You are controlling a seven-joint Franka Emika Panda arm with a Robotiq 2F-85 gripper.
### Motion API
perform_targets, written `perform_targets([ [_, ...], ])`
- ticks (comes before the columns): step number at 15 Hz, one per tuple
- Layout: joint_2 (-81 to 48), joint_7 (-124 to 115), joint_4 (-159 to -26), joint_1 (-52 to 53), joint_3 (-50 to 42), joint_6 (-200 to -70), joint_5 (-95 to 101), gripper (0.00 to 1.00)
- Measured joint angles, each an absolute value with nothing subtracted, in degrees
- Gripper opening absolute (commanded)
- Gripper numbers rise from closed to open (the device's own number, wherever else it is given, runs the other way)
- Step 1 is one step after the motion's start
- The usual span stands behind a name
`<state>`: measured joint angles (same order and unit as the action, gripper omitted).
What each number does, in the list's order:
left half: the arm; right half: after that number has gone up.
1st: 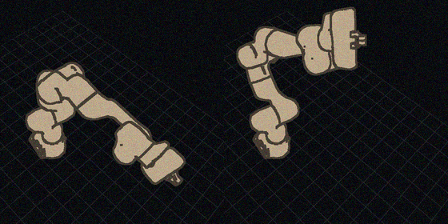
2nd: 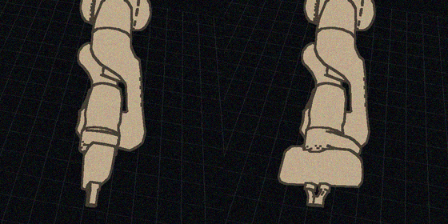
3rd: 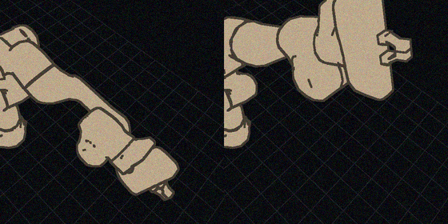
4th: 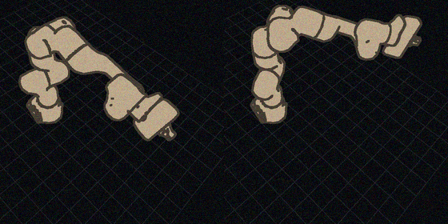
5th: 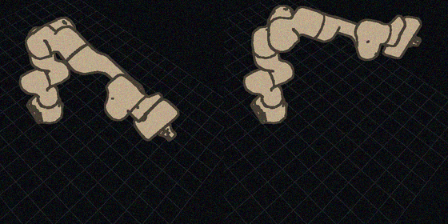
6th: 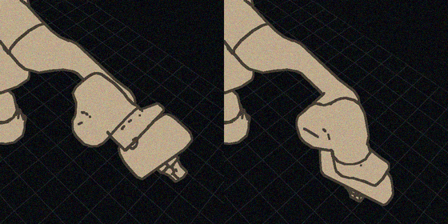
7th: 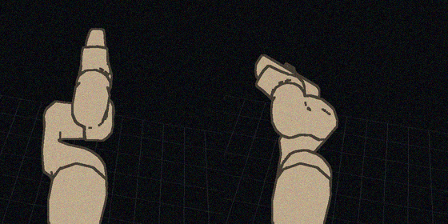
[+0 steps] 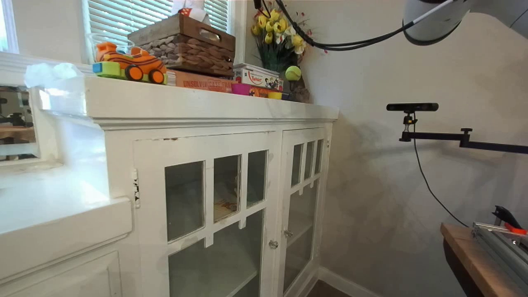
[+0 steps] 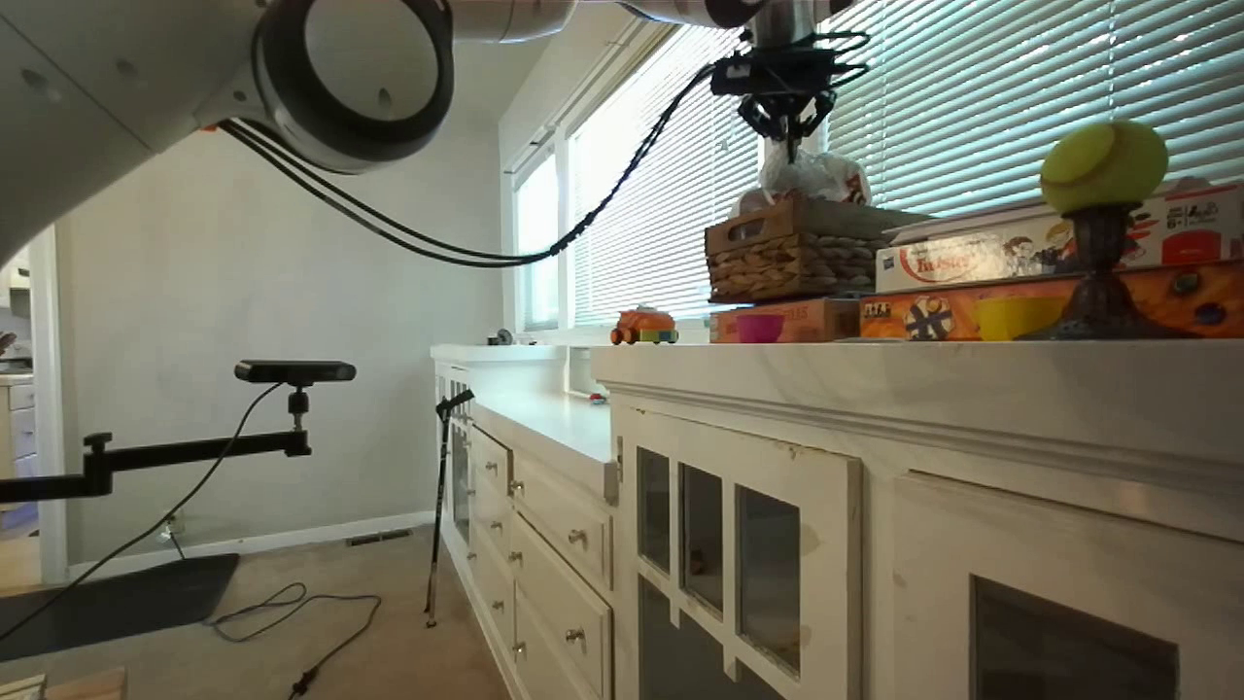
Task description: Put the tennis ball on top of the candle holder then put the towel in the basket.
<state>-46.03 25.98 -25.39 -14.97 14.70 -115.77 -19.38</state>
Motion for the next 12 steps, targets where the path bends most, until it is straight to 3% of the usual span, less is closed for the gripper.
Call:
perform_targets([
  [9,-46.6,25.9,-25.3,-15.0,13.9,-114.8,-19.3,0.94],
  [12,-45.6,25.8,-25.2,-15.0,13.2,-113.1,-19.0,1.00],
])
